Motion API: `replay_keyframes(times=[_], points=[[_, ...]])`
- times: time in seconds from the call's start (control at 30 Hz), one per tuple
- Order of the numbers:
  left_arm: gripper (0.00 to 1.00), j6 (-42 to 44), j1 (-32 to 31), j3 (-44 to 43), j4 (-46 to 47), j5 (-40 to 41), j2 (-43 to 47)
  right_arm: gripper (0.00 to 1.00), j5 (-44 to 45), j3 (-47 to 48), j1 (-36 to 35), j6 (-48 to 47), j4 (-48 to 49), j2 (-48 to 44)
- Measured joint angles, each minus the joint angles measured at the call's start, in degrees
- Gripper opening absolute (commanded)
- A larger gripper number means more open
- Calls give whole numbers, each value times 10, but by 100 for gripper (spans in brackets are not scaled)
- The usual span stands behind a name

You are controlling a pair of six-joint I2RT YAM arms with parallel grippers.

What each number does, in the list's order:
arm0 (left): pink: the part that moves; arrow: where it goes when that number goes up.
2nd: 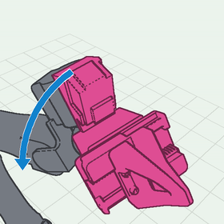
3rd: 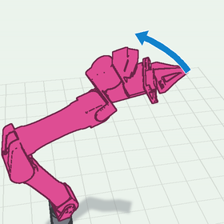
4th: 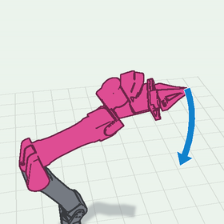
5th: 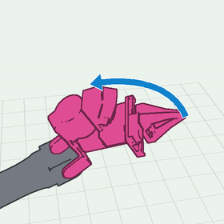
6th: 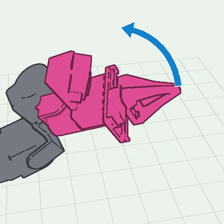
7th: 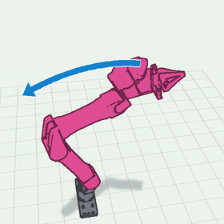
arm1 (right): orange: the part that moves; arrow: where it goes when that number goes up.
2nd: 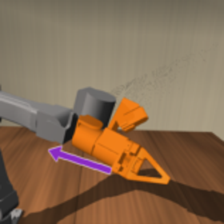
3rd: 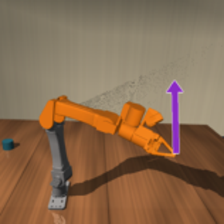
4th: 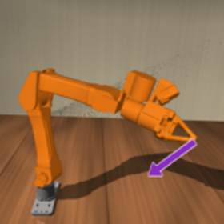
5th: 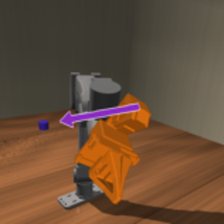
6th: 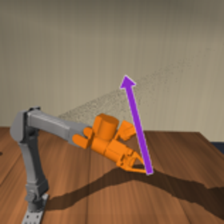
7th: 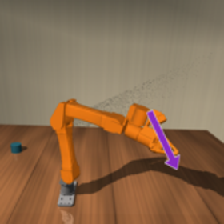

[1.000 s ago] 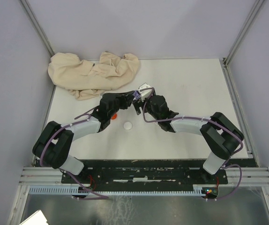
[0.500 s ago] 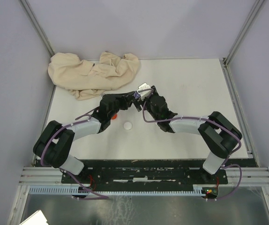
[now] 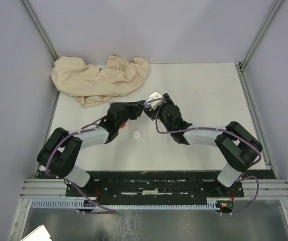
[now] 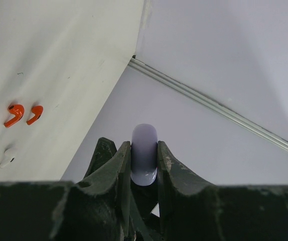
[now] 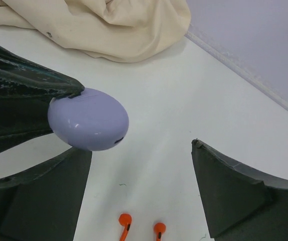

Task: Insert the wireless bluetooth earbuds into the charging case
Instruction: Close the charging case, then place the charging case at the center of the board.

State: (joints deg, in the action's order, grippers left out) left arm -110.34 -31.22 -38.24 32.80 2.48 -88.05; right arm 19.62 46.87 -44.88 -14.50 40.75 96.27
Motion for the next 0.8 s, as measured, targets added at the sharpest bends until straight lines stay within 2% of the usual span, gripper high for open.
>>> replay_keyframes(times=[0.3,0.5,0.67,0.8], points=[[3,9,7,2,6,-13,-9,90,48,-14,1,-12,-32,-36],[3,96,35,-31,8,-77,-67,91,90,-7,16,71,-186,-108],[3,192,42,-61,-2,-122,-116,92,73,41,46,148,-321,-169],[3,266,41,-76,-20,-130,-126,92,50,77,66,184,-388,-190]])
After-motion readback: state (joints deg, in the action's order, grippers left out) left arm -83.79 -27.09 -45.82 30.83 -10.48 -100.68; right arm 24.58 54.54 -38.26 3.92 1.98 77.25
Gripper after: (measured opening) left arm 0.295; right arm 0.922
